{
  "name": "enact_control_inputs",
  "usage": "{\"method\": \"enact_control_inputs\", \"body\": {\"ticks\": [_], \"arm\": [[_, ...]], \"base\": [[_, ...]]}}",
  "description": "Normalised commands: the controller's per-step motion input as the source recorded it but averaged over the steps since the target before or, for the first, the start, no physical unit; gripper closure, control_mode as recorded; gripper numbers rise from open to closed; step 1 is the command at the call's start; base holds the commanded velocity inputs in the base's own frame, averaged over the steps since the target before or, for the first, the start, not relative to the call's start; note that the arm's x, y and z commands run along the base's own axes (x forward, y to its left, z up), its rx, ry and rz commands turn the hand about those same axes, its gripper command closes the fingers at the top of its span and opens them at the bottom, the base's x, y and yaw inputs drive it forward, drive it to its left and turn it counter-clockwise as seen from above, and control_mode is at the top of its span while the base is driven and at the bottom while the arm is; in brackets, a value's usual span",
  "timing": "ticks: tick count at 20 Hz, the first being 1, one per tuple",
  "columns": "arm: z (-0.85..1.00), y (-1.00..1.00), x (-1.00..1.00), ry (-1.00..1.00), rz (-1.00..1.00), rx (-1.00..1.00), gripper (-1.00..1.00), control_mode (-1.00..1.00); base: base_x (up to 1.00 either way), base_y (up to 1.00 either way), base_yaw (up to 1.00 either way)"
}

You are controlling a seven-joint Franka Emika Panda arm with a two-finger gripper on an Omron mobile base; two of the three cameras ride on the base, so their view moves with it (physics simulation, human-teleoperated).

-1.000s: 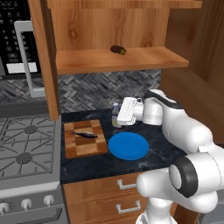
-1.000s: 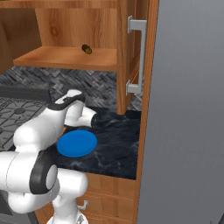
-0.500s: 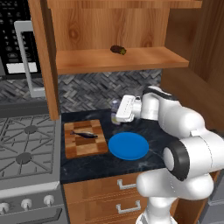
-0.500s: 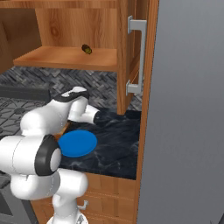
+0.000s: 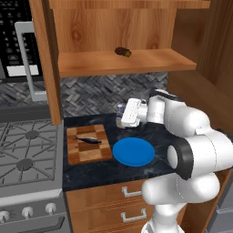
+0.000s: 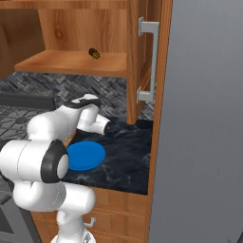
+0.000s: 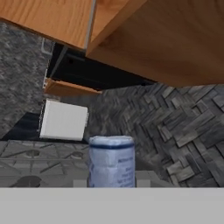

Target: Pick the fish from the plate and place it on the cutting board. Then pick the condiment bottle from the cabinet and place it next to the cutting board.

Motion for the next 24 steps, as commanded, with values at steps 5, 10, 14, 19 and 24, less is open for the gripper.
{"method": "enact_control_inputs", "body": {"ticks": [5,10,14,19,24], "arm": [[-0.07,-0.03,0.12,-0.05,0.0,0.0,1.0,-1.0],[-0.08,-0.1,0.12,0.0,0.0,0.0,1.0,-1.0],[-0.08,-0.12,0.14,0.04,0.0,0.0,1.0,-1.0],[-0.11,-0.08,0.18,0.04,0.0,0.02,1.0,-1.0],[-0.14,-0.02,0.19,0.01,0.0,0.04,1.0,-1.0]], "base": [[0.0,0.0,0.0],[0.0,0.0,0.0],[0.0,0.0,0.0],[0.0,0.0,0.0],[0.0,0.0,0.0]]}}
